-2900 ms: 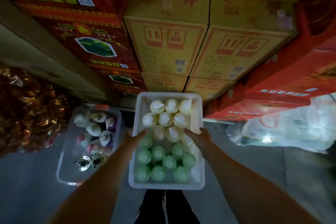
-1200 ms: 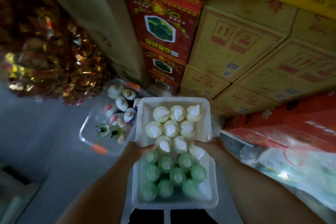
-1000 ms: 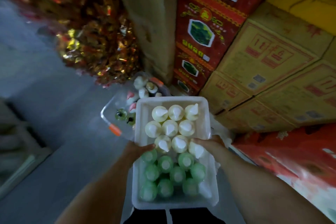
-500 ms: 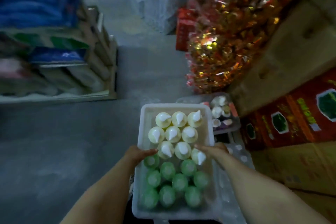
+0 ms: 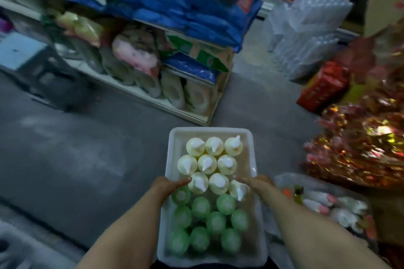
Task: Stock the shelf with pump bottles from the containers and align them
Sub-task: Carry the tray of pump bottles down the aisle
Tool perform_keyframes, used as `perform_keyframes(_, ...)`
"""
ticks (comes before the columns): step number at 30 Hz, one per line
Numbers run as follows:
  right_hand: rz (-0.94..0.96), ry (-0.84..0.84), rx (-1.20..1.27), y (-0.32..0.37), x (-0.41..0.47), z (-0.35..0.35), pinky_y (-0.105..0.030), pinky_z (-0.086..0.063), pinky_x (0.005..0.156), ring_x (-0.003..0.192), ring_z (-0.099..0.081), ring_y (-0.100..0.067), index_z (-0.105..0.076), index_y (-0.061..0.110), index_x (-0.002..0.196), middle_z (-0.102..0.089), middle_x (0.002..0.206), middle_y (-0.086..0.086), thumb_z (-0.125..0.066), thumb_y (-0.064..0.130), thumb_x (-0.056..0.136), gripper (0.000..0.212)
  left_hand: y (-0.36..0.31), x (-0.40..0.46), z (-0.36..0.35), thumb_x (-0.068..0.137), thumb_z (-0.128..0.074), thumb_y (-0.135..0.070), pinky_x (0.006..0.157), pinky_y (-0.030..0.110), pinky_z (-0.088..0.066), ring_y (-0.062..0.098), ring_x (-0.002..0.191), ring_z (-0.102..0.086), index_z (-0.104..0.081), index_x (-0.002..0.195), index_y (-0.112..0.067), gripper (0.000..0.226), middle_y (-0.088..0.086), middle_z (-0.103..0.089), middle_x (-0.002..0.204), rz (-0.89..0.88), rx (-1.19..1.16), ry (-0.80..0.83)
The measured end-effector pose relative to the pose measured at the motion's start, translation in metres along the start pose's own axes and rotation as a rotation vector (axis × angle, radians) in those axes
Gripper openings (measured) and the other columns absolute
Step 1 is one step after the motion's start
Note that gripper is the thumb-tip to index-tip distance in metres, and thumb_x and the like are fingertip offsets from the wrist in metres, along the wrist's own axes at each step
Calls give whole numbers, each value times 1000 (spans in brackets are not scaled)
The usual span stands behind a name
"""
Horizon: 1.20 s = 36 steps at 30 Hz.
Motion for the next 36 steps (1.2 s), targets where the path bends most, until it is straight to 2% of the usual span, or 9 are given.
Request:
perform_keyframes(2,38,20,-65,44,3,-26,-40,-55,96,114,-65,-30,-55,0,135,-64,130,-16,-95,58,46,113,-6,7,37,44,-91,-64,84,34,-48,32,117,-59,-48,137,-1,121,16,-57,135,14,-57,-39)
perform_keyframes(7,130,92,-177,155,12,-95,-41,-58,92,104,-68,-28,-64,3,123,-69,118,-14,-96,52,50,94,-21,25,126,46,-92,-60,97,42,-50,33,117,-59,-49,137,-2,117,16,-59,133,27,-205,-120)
perform_keyframes(12,221,203,-281,258,31,-174,-36,-56,89,101,-67,-24,-66,6,122,-69,119,-12,-94,43,62,76,-33,45,213,50,-92,-57,82,34,-49,29,105,-63,-54,133,-5,105,13,-65,123,51,-344,-200)
perform_keyframes(15,267,307,-319,319,47,-228,-44,-55,96,105,-68,-29,-64,6,128,-70,119,-14,-93,35,65,75,-41,56,262,51,-93,-54,88,39,-54,28,100,-65,-58,129,-6,98,12,-68,116,71,-429,-280)
perform_keyframes(19,312,409,-459,402,55,-303,-34,-51,93,110,-65,-27,-60,7,133,-66,128,-13,-93,42,63,85,-47,72,335,53,-92,-54,88,44,-57,30,98,-67,-61,125,-5,93,13,-70,112,85,-528,-401)
perform_keyframes(21,348,420,-489,436,57,-338,-32,-52,85,94,-68,-20,-62,8,130,-69,122,-12,-95,41,60,84,-45,79,370,54,-91,-56,77,36,-57,28,93,-67,-60,124,-2,94,12,-69,110,117,-569,-432)
perform_keyframes(29,384,375,-681,559,57,-495,-38,-58,87,95,-69,-24,-65,6,124,-70,113,-9,-92,68,32,114,-33,119,524,46,-91,-62,78,36,-58,27,94,-66,-50,134,-1,114,11,-67,111,144,-694,-455)
perform_keyframes(34,393,335,-762,634,37,-595,-27,-50,59,77,-64,-15,-65,13,122,-68,99,-2,-85,80,16,128,-30,142,643,33,-91,-67,88,39,-56,28,98,-65,-52,132,-3,124,14,-65,120,123,-729,-444)
perform_keyframes(36,408,345,-787,660,26,-635,-26,-46,56,74,-61,-13,-62,12,127,-66,96,-1,-83,81,12,136,-28,144,689,33,-90,-69,93,42,-54,30,105,-64,-51,133,-3,126,15,-63,123,128,-722,-475)
Point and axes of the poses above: each hand's wrist, its own x-axis towards the middle knuckle, its own z-axis out of the back of the hand, y = z × x, the point moved 2 cm from there along x, towards the middle knuckle
